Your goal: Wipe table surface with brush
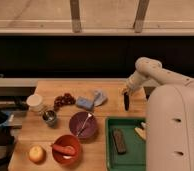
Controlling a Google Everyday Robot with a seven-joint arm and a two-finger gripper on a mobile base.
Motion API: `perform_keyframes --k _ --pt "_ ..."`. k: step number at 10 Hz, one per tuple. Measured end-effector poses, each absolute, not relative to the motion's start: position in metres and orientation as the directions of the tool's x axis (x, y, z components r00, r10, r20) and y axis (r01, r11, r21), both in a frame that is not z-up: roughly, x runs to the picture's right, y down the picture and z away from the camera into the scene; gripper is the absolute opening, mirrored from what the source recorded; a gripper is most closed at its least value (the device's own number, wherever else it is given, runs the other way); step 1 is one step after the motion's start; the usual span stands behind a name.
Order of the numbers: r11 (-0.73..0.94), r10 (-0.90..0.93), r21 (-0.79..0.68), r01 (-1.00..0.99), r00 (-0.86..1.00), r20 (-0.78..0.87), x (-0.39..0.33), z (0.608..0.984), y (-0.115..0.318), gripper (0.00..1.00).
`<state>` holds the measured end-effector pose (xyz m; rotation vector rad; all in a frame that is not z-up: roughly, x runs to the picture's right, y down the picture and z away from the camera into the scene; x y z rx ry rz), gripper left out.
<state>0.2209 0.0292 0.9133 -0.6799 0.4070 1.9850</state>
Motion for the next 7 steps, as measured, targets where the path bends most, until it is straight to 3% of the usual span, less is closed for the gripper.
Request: perform_keyframes --k 7 --pt "-0.445 0.721 -0.092 -0.891 -0.295 -0.627 0.136 0.946 -0.008 0.19"
